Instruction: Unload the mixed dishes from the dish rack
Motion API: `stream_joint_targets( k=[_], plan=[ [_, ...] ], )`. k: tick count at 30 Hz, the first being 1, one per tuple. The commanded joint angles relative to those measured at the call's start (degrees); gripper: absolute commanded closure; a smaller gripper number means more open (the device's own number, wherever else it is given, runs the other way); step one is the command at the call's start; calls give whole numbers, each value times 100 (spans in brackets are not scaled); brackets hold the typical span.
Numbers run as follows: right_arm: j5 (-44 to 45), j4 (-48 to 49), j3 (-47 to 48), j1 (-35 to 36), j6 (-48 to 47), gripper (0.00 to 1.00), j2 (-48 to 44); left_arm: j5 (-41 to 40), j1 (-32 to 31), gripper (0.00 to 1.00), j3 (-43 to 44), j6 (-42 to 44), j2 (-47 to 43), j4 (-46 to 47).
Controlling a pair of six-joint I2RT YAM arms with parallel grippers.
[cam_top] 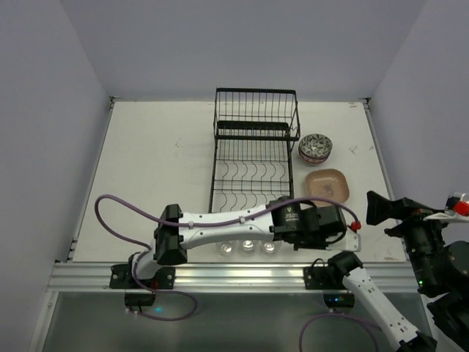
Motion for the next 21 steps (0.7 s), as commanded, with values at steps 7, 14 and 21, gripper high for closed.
stream_joint_targets(
  k=[7, 14, 21],
  plan=[
    [4, -235, 217, -1, -256, 1, -201, 408, -319, 100, 227, 1110, 427, -326],
    [-58, -261, 367, -1, -300, 1, -333, 592, -275, 100, -204, 1356, 602, -185],
    [-22, -375, 578, -1, -362, 1, -351, 998, -126, 100, -353, 1497, 734, -185]
  ],
)
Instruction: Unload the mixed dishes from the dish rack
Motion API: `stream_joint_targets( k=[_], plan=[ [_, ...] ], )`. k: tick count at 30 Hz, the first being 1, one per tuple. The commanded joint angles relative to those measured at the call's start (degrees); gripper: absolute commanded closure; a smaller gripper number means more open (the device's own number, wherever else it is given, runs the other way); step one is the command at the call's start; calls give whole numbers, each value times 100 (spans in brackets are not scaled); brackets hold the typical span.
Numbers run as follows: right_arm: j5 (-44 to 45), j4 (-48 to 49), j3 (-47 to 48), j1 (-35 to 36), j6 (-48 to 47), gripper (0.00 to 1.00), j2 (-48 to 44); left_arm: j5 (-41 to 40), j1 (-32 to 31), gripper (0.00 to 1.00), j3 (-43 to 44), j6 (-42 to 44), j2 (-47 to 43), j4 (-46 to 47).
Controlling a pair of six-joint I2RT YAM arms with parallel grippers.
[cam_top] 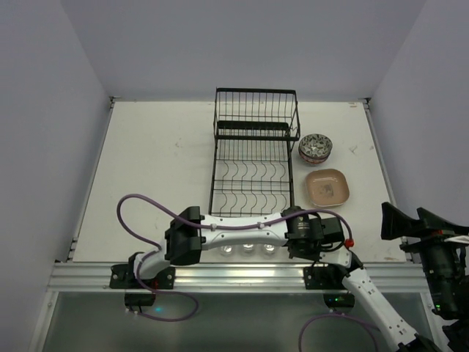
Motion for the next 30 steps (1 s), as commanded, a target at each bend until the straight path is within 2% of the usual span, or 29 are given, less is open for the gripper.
stream_joint_targets(
  k=[1, 18, 21, 25, 27, 30],
  plan=[
    [-16, -71, 71, -1, -167, 1, -4, 445, 91, 100, -10, 804, 43, -207],
    [-464, 95, -140, -1, -229, 1, -4, 639, 293, 98, -54, 830, 395, -119],
    [-491, 104, -175, -1, -229, 1, 14, 630, 302, 94, -72, 804, 413, -119],
    [-552, 166, -237, -1, -247, 1, -12, 709, 293, 84, -37, 778, 396, -163],
    [-570, 183, -263, 8, -247, 1, 5, 700, 293, 83, -45, 760, 361, -172],
    [-578, 227, -316, -1, -255, 1, 23, 735, 293, 75, -54, 743, 282, -181]
  ],
)
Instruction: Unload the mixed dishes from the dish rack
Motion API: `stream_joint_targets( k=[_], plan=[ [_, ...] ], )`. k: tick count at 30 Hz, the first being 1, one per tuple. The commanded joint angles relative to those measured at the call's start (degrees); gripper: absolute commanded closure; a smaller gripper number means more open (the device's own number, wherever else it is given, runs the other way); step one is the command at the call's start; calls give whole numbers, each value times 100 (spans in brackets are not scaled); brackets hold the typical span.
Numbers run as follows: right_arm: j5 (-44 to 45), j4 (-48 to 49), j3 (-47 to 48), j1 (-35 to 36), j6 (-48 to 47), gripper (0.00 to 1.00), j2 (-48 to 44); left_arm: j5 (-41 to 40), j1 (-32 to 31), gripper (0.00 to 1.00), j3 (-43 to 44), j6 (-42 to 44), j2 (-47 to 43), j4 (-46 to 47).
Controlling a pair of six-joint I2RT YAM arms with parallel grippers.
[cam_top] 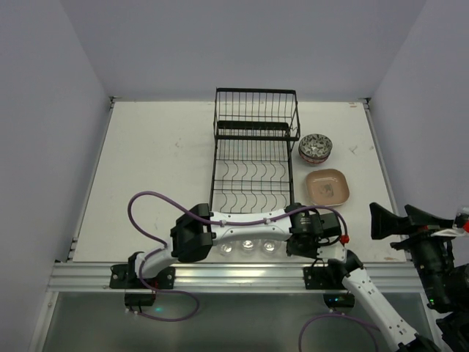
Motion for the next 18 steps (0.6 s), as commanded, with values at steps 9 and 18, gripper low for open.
stream_joint_targets(
  k=[9, 18],
  plan=[
    [-196, 304, -168, -1, -164, 1, 181, -79, 103, 30, 423, 486, -415, 103],
    [24, 726, -212, 8, -120, 1, 787, -9, 814, 0, 346, -208, -1451, 1174]
  ],
)
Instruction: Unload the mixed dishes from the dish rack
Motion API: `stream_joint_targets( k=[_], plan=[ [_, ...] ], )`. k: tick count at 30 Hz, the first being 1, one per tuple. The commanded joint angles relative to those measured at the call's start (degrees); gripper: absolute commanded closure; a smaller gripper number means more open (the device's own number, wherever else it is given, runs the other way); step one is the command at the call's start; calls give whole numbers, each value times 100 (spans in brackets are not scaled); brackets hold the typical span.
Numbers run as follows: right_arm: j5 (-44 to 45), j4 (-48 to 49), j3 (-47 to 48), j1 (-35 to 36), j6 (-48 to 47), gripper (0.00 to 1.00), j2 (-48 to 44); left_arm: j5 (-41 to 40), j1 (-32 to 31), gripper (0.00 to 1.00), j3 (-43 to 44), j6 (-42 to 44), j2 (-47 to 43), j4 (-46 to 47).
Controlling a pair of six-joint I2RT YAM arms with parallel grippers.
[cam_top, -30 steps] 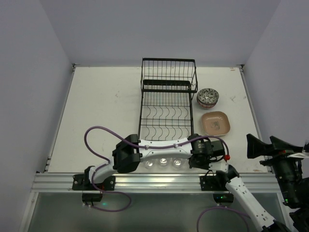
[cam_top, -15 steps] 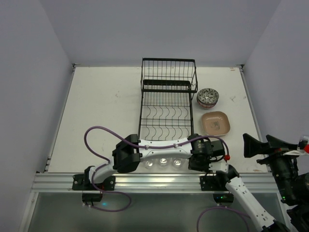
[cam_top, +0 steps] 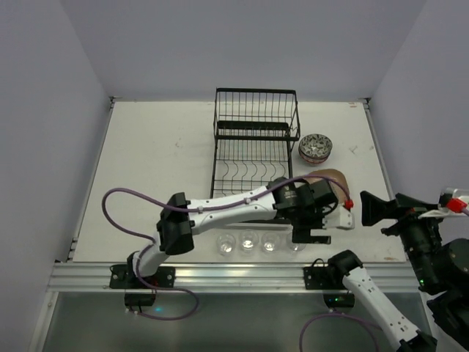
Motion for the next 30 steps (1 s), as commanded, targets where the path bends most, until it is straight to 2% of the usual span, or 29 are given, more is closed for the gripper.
stream_joint_targets(
  k=[1, 4, 7, 9, 10, 12, 14, 15, 16, 18, 23, 26, 30],
  plan=[
    [74, 490, -46, -1, -120, 1, 479, 22, 413, 0, -50, -293, -976, 872],
    [-101, 692, -20, -1, -234, 1, 821, -329, 904, 0, -585, -943, -1538, 1541],
    [-234, 816, -46, 8, -331, 1, 1182, -952, 1868, 0, -1157, -1837, -2432, 2190],
    [-199, 816, -98, -10, -348, 1, 1437, -1681, 2292, 0, -1999, -2332, -2916, 2691],
    [-234, 816, -142, -1, -340, 1, 1472, -1927, 2695, 0, -2325, -2725, -3476, 2833],
    [-304, 816, -274, -1, -252, 1, 1394, -2567, 3118, 0, -3349, -3044, -4076, 3097],
    [-279, 807, -423, -1, -156, 1, 1254, -3052, 3644, 0, -3925, -3466, -4909, 3134],
    [-269, 790, -467, -1, -138, 1, 1166, -3585, 3726, 0, -4397, -3555, -5184, 3073],
    [-269, 755, -520, -1, -129, 1, 974, -3782, 3884, 0, -4637, -3660, -5735, 3046],
    [-173, 667, -669, -1, -137, 1, 779, -4056, 4034, 0, -5216, -3644, -6221, 3072],
    [451, 578, -1223, -1, -181, 1, 199, -4189, 4579, 0, -5623, -3477, -7032, 2642],
    [337, 526, -1417, -1, -296, 1, -109, -4110, 4851, 0, -5939, -3485, -7365, 2414],
    [390, 385, -1514, -1, -366, 1, -355, -4249, 4896, 0, -6238, -3451, -8128, 2175]
  ],
)
